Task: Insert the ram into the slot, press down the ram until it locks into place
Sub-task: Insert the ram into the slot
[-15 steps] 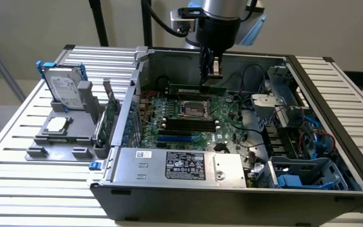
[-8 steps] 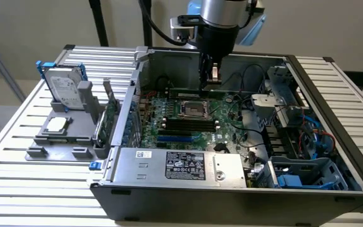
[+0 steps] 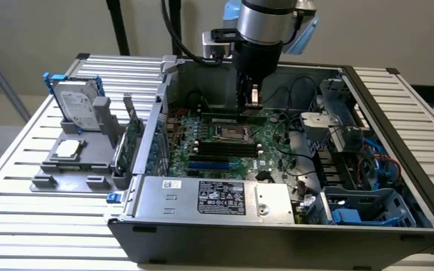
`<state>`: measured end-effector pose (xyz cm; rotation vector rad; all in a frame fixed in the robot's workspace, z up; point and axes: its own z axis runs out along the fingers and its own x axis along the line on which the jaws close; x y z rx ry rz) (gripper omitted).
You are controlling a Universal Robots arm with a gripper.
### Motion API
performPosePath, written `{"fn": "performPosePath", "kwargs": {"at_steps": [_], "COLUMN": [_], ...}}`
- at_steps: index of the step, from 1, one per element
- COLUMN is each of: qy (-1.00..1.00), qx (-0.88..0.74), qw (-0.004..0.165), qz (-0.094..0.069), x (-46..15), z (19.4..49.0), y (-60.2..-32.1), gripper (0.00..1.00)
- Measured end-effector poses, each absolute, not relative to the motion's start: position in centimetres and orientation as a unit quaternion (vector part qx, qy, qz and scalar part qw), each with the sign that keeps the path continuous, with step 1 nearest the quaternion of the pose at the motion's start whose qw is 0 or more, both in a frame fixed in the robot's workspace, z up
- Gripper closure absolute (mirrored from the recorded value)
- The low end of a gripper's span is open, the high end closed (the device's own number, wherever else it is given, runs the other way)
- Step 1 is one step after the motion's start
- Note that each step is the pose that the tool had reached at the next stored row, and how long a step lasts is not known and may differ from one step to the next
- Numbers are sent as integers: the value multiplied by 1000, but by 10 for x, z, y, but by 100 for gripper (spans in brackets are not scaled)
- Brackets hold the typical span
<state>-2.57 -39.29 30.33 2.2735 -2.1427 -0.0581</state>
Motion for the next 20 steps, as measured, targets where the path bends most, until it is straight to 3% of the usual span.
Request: {"fn": "performPosePath", "kwargs": {"at_steps": [20], "qy": [-686], "qx": [728], "qw": [5], "qz": [-15], "x": [-36], "z": [267], "y": [-399], "gripper": [87]}}
